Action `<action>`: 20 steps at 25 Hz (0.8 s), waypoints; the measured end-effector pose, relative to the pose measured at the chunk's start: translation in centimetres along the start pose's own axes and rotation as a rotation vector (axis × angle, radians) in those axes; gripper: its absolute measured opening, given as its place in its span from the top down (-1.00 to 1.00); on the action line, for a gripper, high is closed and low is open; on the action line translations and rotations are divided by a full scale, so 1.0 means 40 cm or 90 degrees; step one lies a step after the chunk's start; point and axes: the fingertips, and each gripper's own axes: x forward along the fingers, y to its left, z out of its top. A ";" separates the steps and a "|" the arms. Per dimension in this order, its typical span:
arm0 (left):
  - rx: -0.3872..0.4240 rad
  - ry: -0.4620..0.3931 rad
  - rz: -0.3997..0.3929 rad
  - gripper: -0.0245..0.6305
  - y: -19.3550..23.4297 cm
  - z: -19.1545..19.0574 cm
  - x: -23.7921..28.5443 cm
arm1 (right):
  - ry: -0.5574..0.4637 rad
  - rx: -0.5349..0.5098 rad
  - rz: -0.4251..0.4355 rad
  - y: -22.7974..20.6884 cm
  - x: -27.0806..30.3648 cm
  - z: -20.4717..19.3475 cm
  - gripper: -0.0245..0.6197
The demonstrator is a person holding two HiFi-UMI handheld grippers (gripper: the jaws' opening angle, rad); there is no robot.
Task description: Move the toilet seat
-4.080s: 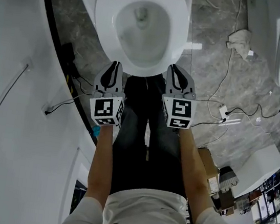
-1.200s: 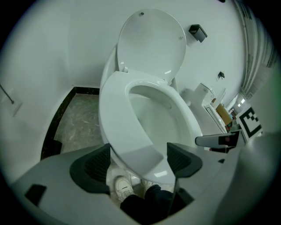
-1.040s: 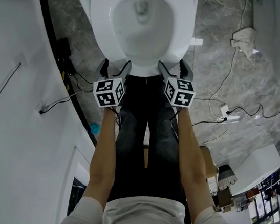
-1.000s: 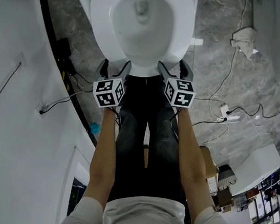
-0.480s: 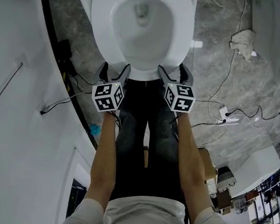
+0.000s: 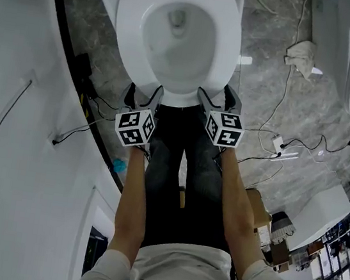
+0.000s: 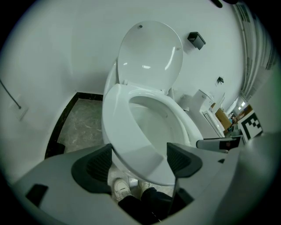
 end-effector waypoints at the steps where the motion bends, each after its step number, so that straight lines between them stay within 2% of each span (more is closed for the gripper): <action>1: 0.001 -0.002 0.000 -0.31 -0.003 0.004 -0.006 | -0.003 0.001 -0.001 0.001 -0.007 0.004 -0.27; 20: 0.020 -0.046 -0.008 -0.31 -0.045 0.090 -0.111 | -0.065 0.015 0.011 0.042 -0.123 0.097 -0.27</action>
